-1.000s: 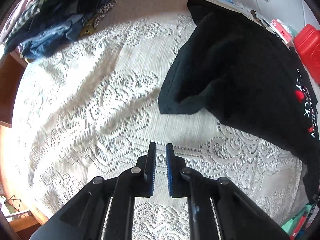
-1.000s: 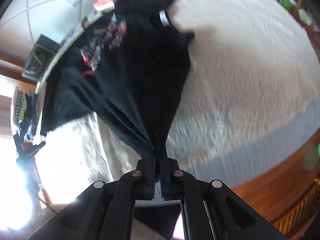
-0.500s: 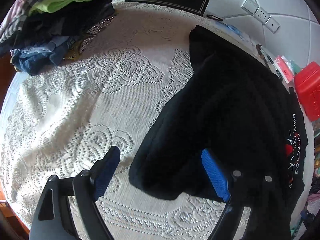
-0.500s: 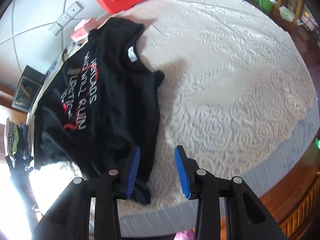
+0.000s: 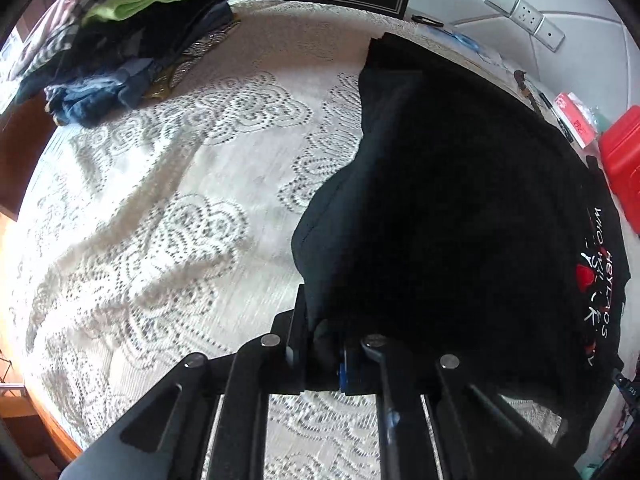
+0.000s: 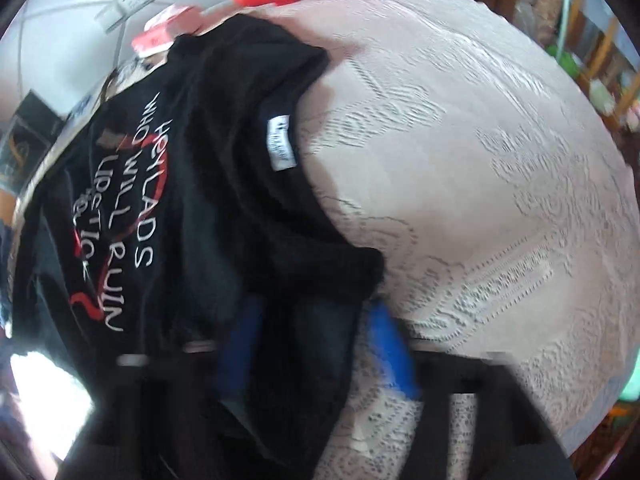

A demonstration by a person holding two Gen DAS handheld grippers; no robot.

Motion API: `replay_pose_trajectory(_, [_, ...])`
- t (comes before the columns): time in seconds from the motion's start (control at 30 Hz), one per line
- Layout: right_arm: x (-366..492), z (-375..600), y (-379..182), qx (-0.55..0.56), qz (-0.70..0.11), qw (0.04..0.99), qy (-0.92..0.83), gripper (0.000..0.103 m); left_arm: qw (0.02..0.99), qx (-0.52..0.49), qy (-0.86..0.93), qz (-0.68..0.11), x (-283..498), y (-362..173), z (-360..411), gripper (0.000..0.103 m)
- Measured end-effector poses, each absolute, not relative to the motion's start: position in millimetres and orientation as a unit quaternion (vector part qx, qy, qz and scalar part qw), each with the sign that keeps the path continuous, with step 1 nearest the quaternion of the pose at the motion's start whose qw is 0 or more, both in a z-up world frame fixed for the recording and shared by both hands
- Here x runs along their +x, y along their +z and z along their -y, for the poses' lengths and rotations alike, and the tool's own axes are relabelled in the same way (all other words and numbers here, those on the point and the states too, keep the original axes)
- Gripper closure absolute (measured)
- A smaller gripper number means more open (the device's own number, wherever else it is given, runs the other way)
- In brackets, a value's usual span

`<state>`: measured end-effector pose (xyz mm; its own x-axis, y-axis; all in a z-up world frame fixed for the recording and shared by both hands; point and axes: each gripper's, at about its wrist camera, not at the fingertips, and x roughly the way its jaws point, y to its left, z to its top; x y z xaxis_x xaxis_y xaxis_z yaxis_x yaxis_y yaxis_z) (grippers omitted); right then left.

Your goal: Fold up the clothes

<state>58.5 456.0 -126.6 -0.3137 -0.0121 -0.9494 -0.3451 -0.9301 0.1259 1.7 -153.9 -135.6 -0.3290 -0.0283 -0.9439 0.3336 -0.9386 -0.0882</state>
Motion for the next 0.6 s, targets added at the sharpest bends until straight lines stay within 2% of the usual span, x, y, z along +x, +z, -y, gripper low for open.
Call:
replay_pose_trajectory(0.17, [51,-457,-136,-0.594,-0.120,0.110,0.788,0.099,0.129,0.594,-0.781,-0.139,33,-147,162,0.092])
replay_pose_trajectory(0.27, [50,-460,-138,-0.602,-0.098,0.120,0.783,0.099,0.130,0.608,-0.767,-0.160,43,-155,170,0.087])
replay_pose_trajectory(0.33, [57,-466,-133,-0.604,-0.082,0.137,0.781,0.099,0.139,0.603,-0.768,-0.168,47,-150,177,0.073])
replay_pose_trajectory(0.37, [61,-469,-129,-0.601,-0.072,0.150,0.782,0.099,0.140,0.600,-0.770,-0.168,48,-147,179,0.070])
replay_pose_trajectory(0.47, [79,-484,-114,-0.585,-0.130,0.123,0.791,0.091,0.132,0.598,-0.774,-0.161,48,-144,180,0.053])
replay_pose_trajectory(0.5, [86,-485,-109,-0.581,-0.153,0.100,0.793,0.089,0.130,0.597,-0.776,-0.159,49,-143,180,0.045])
replay_pose_trajectory(0.53, [91,-481,-106,-0.579,-0.162,0.084,0.795,0.086,0.127,0.596,-0.777,-0.156,49,-142,180,0.042])
replay_pose_trajectory(0.6, [101,-469,-105,-0.579,-0.168,0.055,0.796,0.086,0.122,0.595,-0.780,-0.151,49,-140,180,0.042])
